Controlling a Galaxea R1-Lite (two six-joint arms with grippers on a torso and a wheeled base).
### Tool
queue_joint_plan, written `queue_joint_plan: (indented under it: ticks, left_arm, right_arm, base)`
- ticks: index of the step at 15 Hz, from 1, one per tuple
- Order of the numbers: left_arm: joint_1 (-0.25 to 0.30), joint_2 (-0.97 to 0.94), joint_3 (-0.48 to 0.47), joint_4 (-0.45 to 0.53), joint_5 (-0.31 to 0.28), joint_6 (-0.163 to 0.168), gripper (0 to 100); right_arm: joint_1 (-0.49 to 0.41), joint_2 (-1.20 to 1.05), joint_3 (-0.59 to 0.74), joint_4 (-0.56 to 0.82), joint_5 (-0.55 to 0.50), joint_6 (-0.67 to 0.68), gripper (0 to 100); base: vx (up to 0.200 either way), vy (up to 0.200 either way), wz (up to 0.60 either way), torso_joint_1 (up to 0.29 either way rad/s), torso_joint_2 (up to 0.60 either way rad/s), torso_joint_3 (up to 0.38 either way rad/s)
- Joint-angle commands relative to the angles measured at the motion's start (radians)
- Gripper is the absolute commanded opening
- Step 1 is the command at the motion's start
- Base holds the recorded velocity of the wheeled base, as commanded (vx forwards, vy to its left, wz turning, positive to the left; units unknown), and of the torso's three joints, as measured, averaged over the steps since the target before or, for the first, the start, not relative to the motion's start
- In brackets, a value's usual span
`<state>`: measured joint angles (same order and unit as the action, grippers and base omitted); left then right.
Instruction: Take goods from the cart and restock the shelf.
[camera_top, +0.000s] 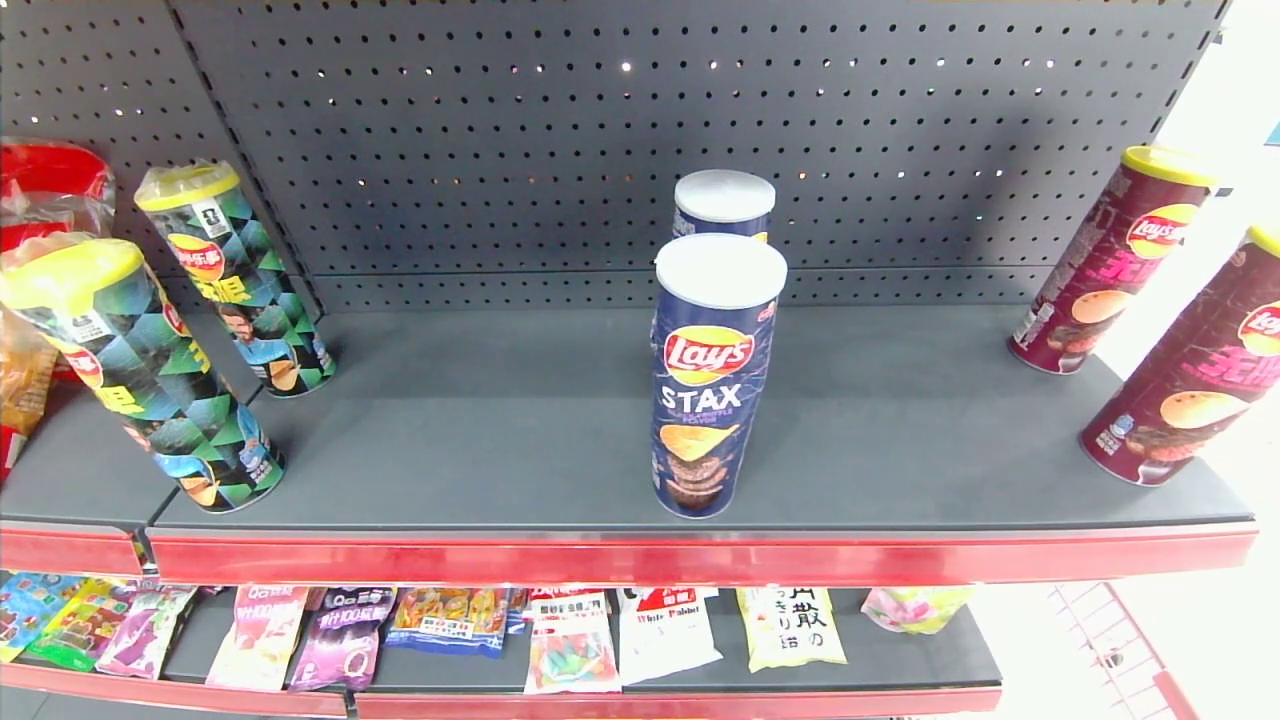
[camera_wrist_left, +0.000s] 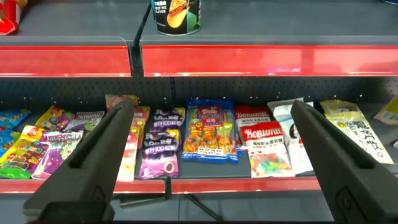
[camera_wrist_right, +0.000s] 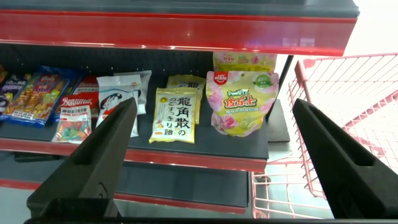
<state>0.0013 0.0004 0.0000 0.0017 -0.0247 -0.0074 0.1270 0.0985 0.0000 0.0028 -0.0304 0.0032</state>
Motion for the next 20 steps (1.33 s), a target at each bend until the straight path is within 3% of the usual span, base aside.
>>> queue_joint_plan:
  ticks: [1,8,12,13,15,16,17,19,20]
  left_arm:
    - [0.000,0.000,0.000,0.000,0.000,0.000,100]
    - [-0.017,0.049,-0.002,0.000,-0.004,0.006,100]
    - [-0.017,0.044,-0.012,-0.017,-0.040,-0.002,100]
    - [-0.037,0.142,-0.161,-0.051,-0.043,-0.054,100]
    - [-0.060,0.532,-0.528,-0.062,-0.060,-0.293,100]
    - [-0.072,0.639,-0.568,-0.065,-0.109,-0.289,100]
    - [-0.087,0.721,-0.572,-0.078,-0.192,-0.252,100]
    - [-0.099,0.892,-0.577,-0.092,-0.373,-0.111,100]
    - [-0.109,0.975,-0.592,-0.092,-0.439,-0.020,100]
  right_arm:
    - [0.000,0.001,0.000,0.000,0.000,0.000,100]
    - [0.000,0.001,0.000,0.000,0.001,-0.003,100]
    - [0.000,0.001,-0.002,0.000,0.001,-0.003,100]
    - [0.000,0.001,-0.002,0.000,0.000,-0.003,100]
    - [0.000,0.003,-0.002,0.002,0.001,-0.005,100]
    - [0.000,0.003,-0.002,0.002,0.001,-0.005,100]
    - [0.000,0.001,-0.002,0.000,0.001,-0.005,100]
    - [0.000,0.003,-0.002,0.000,0.000,-0.005,100]
    - [0.000,0.003,-0.002,0.000,0.000,-0.005,100]
  base:
    - [0.000,0.000,0.00,0.000,0.00,0.000]
    - [0.000,0.000,0.00,0.000,0.00,0.000]
    - [0.000,0.000,0.00,0.000,0.00,0.000]
    - [0.000,0.000,0.00,0.000,0.00,0.000]
    - [0.000,0.000,0.00,0.000,0.00,0.000]
    - [0.000,0.000,0.00,0.000,0.00,0.000]
    - [0.000,0.000,0.00,0.000,0.00,0.000]
    - [0.000,0.000,0.00,0.000,0.00,0.000]
    - [0.000,0.000,0.00,0.000,0.00,0.000]
